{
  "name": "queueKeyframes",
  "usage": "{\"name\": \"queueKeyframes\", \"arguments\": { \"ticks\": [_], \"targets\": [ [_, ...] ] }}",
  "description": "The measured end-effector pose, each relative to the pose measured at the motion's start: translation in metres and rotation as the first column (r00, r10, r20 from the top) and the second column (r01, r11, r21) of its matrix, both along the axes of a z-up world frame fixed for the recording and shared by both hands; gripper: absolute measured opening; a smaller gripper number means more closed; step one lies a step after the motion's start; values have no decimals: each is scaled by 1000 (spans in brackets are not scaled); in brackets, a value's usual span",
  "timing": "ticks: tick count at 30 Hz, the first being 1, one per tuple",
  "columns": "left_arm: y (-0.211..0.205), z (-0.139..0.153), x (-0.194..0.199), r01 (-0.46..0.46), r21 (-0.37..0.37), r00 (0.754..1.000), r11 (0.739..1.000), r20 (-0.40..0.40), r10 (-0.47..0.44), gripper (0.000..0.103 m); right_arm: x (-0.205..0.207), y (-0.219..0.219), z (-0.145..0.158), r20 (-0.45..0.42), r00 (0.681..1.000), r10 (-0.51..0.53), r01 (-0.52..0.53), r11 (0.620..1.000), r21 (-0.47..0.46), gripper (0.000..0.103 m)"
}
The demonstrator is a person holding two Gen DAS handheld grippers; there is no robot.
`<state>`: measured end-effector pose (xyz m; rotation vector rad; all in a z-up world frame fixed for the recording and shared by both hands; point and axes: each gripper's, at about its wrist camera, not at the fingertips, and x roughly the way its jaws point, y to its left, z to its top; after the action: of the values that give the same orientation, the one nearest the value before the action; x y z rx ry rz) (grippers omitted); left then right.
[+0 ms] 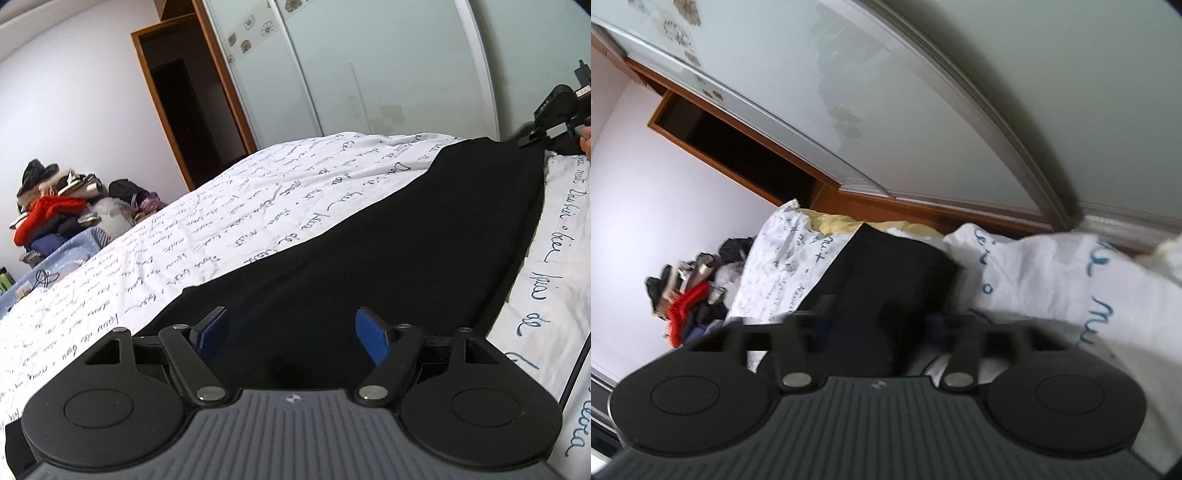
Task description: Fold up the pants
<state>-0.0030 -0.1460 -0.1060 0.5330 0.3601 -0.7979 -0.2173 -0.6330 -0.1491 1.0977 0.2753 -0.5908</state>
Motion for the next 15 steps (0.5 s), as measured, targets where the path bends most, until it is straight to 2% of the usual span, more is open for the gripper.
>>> {"name": "queueKeyframes", "arguments": {
  "ticks": [2, 4, 5, 6, 7, 8, 9, 10, 11, 13, 14, 15],
  "targets": [
    [4, -1, 2, -18, 11, 1000, 1000, 10, 18, 76, 1, 3, 10, -21, 1000, -10, 9, 998, -61, 7],
    [9, -5, 7, -37, 32, 999, 999, 2, 37, 76, -3, 14, 25, -84, 996, -40, 24, 984, -178, 6],
    [11, -7, 10, -44, 43, 999, 998, -13, 44, 76, -5, 15, 27, -112, 992, -50, 26, 979, -202, 6],
    [13, -8, 12, -51, 46, 998, 998, -25, 52, 76, -4, 12, 24, -143, 989, -44, 17, 983, -185, 8],
    [17, -9, 12, -56, 37, 998, 998, -36, 57, 76, -1, 8, 19, -184, 983, -27, -2, 988, -153, 19],
    [21, -7, 11, -56, 22, 997, 998, -47, 57, 76, 1, 6, 16, -222, 975, -15, -14, 992, -127, 22],
    [26, -5, 10, -53, 4, 997, 999, -57, 53, 76, -1, 9, 16, -228, 973, -29, -3, 990, -139, 29],
    [31, -3, 9, -51, -9, 997, 999, -61, 50, 76, -6, 17, 22, -232, 970, -68, 26, 983, -181, 44],
    [36, -1, 8, -55, -13, 997, 998, -60, 54, 76, -11, 27, 32, -239, 962, -129, 69, 967, -244, 50],
    [45, 1, 10, -84, -14, 996, 996, -44, 83, 76, -16, 57, 55, -220, 953, -210, 111, 913, -392, 53],
    [48, 2, 11, -103, -11, 994, 995, -36, 103, 76, -12, 77, 68, -208, 960, -190, 72, 879, -471, 56],
    [54, 3, 13, -129, -9, 991, 992, -31, 129, 76, -4, 101, 79, -209, 970, -125, -7, 845, -535, 68]
  ]
}}
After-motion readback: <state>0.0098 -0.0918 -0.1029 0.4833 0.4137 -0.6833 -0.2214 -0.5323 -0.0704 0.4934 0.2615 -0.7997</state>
